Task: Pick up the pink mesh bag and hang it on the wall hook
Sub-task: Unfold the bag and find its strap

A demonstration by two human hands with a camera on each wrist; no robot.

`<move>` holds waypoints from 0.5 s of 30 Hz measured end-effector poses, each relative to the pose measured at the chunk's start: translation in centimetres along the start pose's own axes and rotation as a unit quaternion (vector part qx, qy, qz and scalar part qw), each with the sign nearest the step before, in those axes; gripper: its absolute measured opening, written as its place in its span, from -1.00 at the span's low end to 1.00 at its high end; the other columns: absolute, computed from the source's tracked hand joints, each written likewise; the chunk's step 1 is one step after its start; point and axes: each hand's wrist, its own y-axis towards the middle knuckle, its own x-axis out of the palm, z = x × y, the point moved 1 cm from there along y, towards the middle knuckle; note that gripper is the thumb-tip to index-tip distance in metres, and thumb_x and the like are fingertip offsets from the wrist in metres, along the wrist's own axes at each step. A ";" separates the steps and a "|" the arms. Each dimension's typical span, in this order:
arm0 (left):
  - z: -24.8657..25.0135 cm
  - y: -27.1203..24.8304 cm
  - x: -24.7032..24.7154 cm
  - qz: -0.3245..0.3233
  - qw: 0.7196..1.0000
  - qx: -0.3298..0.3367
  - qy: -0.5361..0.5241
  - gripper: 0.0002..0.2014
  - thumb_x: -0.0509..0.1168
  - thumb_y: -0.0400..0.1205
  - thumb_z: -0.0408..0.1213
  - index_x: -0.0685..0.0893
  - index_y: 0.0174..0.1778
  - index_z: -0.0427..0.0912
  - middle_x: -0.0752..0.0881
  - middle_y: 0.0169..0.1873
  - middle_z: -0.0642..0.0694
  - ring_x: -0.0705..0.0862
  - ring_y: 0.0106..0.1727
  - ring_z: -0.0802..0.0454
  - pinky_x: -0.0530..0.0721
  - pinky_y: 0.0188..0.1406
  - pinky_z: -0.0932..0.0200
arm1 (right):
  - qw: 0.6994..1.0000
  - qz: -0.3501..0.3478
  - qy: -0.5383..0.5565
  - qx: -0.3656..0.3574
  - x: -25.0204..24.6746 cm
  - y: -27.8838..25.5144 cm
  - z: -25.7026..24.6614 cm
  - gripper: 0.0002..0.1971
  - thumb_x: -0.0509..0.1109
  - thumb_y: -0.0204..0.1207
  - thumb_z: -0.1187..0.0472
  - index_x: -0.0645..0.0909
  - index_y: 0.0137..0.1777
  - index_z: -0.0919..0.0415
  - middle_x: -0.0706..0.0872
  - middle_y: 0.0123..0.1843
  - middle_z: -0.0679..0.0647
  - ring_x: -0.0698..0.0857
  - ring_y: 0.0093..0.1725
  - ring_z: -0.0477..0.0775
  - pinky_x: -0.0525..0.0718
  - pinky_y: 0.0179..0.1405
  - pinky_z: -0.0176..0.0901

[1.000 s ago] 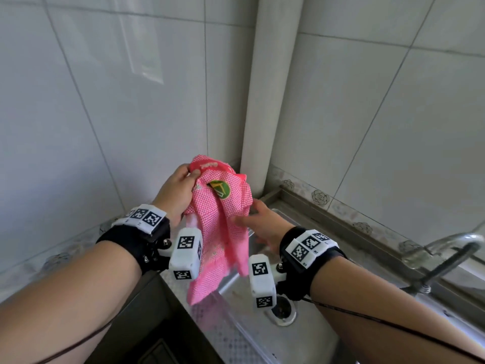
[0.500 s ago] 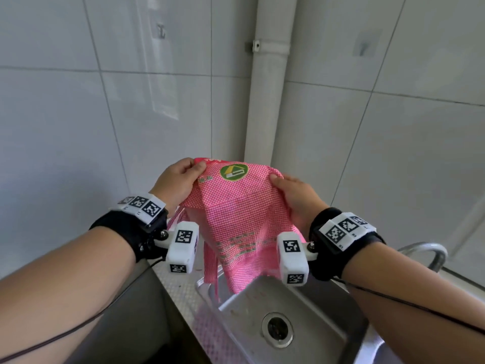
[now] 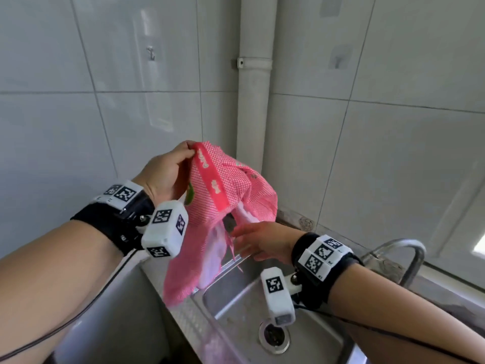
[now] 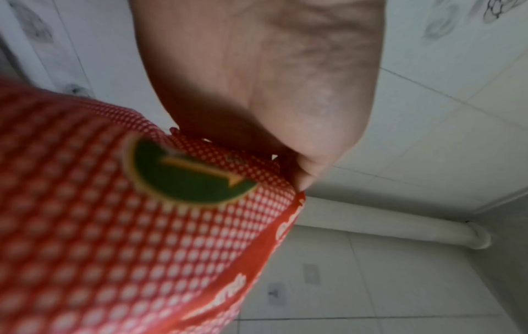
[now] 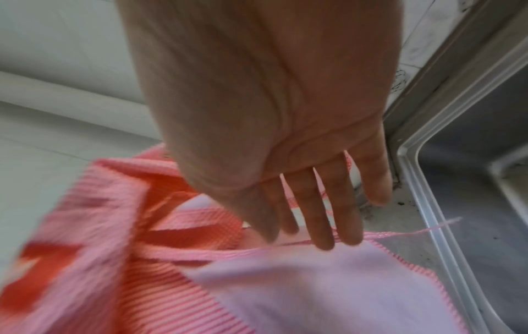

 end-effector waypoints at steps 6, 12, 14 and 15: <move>2.5 -1.9 0.2 0.035 0.999 0.021 0.024 -0.73 0.14 0.68 -0.26 0.75 -0.14 -0.18 0.76 -0.23 -0.16 0.71 -0.16 -0.09 0.65 0.02 0.03 | 0.938 0.115 0.327 -0.010 -0.7 0.5 -0.6 -0.81 0.43 0.55 0.20 0.67 -0.04 0.37 0.81 -0.26 0.19 0.78 -0.17 0.19 0.73 -0.09 0.03; 2.8 -3.0 -2.1 0.077 0.995 0.011 0.057 -0.71 0.17 0.64 -0.21 0.75 -0.30 -0.14 0.73 -0.32 -0.13 0.67 -0.25 -0.05 0.61 -0.11 0.02 | 0.872 0.091 0.455 -0.157 -4.1 -1.1 -3.7 -0.76 0.28 0.57 0.16 0.52 0.12 0.31 0.73 -0.09 0.19 0.74 -0.03 0.21 0.59 0.29 0.22; 3.1 -3.2 -2.9 0.080 0.995 0.013 0.063 -0.71 0.16 0.63 -0.22 0.72 -0.34 -0.13 0.71 -0.36 -0.11 0.65 -0.27 -0.04 0.59 -0.14 0.03 | 0.850 0.117 0.484 -0.171 -5.2 -1.3 -4.9 -0.49 0.33 0.58 0.04 0.49 0.42 0.35 0.72 0.24 0.29 0.67 0.27 0.32 0.54 0.39 0.30; 3.3 -3.2 -3.4 0.082 0.994 0.012 0.070 -0.72 0.17 0.61 -0.23 0.70 -0.37 -0.12 0.69 -0.39 -0.09 0.63 -0.28 -0.03 0.57 -0.16 0.05 | 0.843 0.129 0.490 -0.180 -5.7 -1.2 -5.6 -0.46 0.34 0.60 0.05 0.47 0.50 0.34 0.68 0.36 0.32 0.65 0.33 0.35 0.60 0.33 0.30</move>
